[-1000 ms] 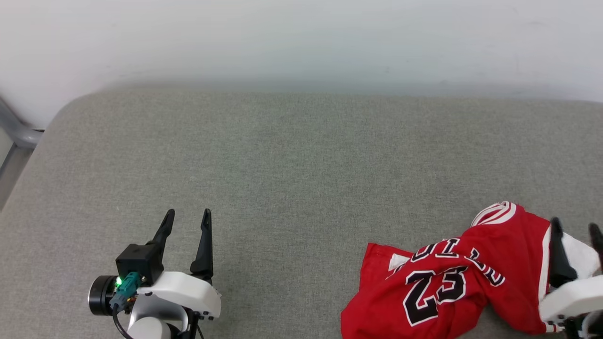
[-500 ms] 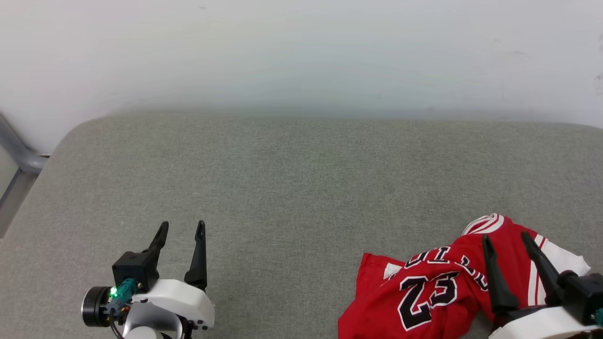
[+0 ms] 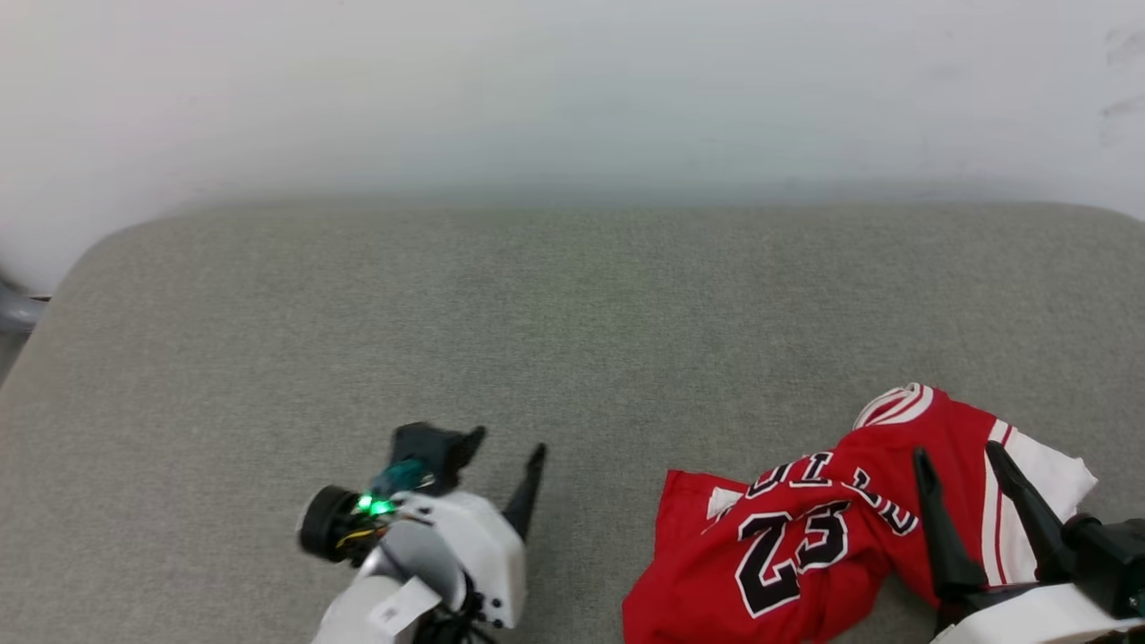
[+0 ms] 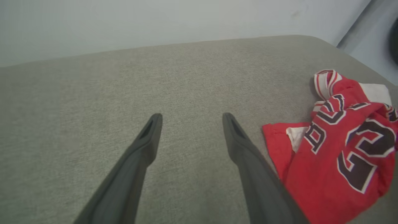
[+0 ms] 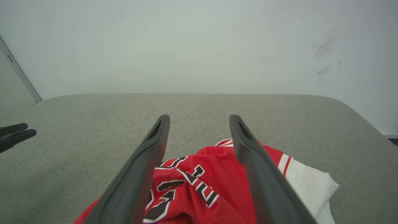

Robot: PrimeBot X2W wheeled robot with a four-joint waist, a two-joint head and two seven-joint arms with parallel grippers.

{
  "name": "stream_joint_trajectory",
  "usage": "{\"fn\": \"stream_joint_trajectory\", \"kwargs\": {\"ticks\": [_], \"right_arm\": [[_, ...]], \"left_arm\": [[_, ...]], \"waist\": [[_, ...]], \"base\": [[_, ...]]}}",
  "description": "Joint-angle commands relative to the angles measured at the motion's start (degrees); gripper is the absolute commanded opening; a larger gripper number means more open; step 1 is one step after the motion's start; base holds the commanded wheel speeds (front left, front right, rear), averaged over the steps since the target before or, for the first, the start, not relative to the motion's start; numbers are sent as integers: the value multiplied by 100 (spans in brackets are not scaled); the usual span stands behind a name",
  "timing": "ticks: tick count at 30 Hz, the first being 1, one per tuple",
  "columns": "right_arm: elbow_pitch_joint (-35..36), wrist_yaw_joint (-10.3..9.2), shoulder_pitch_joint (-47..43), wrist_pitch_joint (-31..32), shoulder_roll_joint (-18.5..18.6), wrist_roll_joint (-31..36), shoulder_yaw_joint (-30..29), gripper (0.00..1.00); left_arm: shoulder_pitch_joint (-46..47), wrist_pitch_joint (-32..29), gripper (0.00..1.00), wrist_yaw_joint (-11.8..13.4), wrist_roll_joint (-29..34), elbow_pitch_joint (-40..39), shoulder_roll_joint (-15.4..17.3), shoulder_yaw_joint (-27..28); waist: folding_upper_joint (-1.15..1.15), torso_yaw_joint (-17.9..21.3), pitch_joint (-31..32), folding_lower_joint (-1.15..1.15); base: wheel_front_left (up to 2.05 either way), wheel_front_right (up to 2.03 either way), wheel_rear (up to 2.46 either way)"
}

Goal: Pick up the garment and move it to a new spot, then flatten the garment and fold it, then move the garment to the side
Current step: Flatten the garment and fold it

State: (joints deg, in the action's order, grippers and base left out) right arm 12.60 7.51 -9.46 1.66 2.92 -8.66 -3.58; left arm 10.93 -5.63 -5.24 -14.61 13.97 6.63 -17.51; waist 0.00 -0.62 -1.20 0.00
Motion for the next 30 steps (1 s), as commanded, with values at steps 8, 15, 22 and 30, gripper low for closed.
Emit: {"fn": "stream_joint_trajectory", "kwargs": {"ticks": [8, 15, 22, 30], "right_arm": [[-63, -4, 294, 35, -6, -45, 91, 100], [-208, -4, 519, -66, -7, -107, 161, 100], [-426, -4, 683, -208, -6, -263, 165, 100], [-659, -4, 782, -338, -5, -418, 145, 100]], "left_arm": [[829, -1379, 100, -210, -226, 441, -36, -1067], [1502, -2195, 100, -223, -507, 778, 165, -2063], [1992, -3025, 100, -226, -831, 1151, 595, -3276], [2387, -2772, 0, -188, -1169, 1389, 865, -3582]], "waist": [[0, 490, -471, 0], [0, 854, -887, 0], [0, 1067, -1173, 0], [0, 1128, -1211, 0]], "base": [[0, 0, 0], [0, 0, 0], [0, 0, 0], [0, 0, 0]]}}
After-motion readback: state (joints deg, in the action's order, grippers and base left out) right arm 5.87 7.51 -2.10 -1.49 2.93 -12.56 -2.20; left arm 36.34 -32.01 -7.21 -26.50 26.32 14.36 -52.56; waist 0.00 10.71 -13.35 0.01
